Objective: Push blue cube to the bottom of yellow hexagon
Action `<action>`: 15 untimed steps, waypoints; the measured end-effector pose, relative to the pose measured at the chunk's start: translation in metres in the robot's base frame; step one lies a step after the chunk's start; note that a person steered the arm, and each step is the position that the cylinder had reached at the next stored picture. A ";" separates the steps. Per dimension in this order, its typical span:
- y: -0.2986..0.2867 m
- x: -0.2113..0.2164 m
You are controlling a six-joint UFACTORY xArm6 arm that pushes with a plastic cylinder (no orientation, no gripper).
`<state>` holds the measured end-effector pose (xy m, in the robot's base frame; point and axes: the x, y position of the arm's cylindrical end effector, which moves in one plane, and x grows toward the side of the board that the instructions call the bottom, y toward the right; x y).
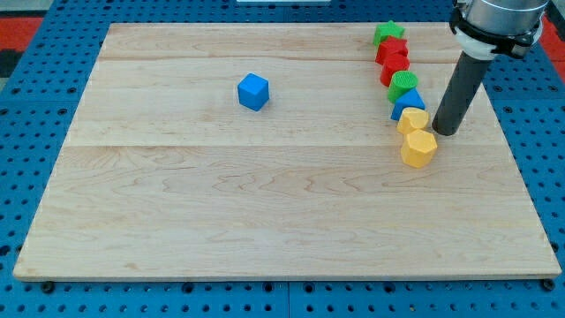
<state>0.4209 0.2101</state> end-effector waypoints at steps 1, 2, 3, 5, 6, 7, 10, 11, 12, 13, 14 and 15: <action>-0.005 0.000; -0.008 0.000; 0.004 0.017; -0.025 0.099; -0.119 0.102; -0.217 0.056; -0.329 -0.101; -0.280 -0.097; -0.265 -0.078; -0.225 -0.036; -0.167 0.005; -0.154 0.012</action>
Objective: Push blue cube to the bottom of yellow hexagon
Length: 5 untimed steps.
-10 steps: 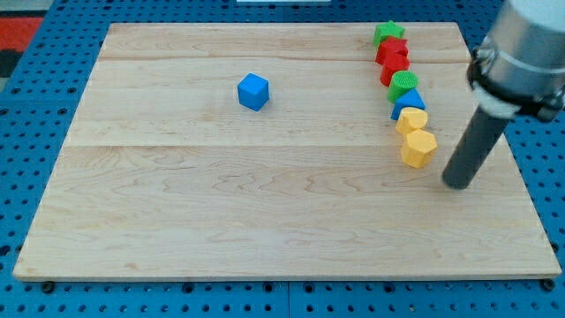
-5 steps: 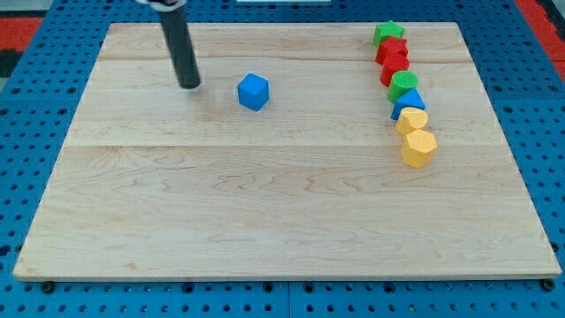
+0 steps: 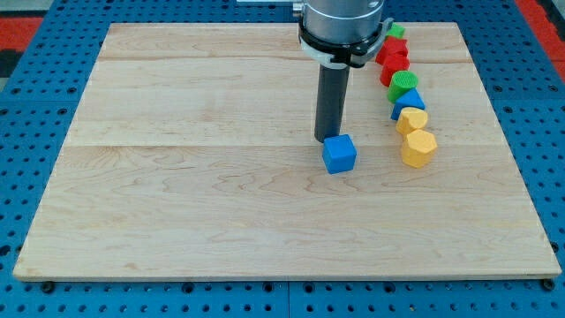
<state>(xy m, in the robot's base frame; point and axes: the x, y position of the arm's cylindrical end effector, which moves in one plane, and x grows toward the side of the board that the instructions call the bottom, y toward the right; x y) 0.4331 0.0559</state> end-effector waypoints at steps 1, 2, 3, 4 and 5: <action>0.002 0.014; 0.001 0.031; 0.000 0.060; -0.011 0.090; -0.009 0.102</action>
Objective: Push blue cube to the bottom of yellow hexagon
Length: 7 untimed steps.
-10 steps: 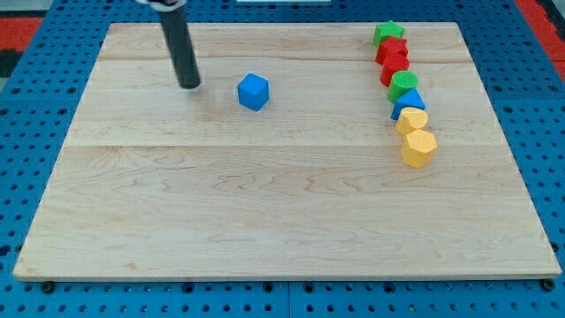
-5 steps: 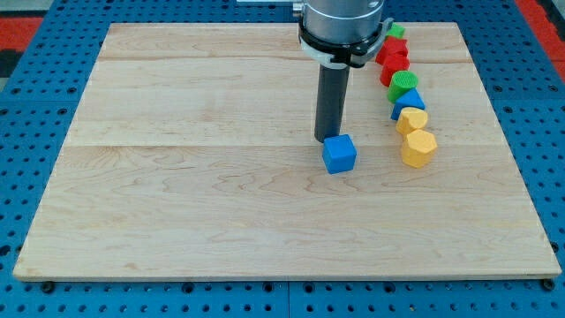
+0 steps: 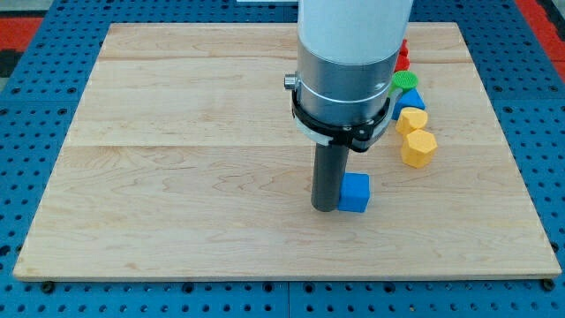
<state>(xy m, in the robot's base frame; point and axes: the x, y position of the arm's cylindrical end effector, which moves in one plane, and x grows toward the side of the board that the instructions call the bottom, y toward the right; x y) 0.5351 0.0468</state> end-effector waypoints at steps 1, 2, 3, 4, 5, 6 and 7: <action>0.021 0.000; 0.029 -0.008; 0.029 -0.022; 0.035 -0.023; 0.053 -0.023; 0.061 -0.023; 0.069 -0.023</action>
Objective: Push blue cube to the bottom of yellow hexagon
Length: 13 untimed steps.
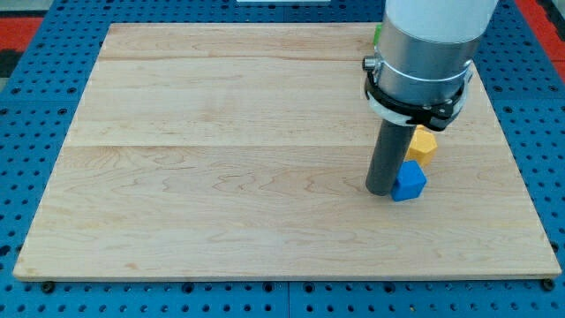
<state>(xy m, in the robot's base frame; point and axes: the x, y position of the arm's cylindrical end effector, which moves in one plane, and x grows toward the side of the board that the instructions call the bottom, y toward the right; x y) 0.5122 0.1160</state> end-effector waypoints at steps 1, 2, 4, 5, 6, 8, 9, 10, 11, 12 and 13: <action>0.014 0.000; 0.018 0.000; 0.012 0.048; 0.046 0.050; 0.073 0.050; 0.056 0.032; 0.056 0.030; 0.056 0.028; 0.056 0.027; 0.056 0.022; 0.056 0.024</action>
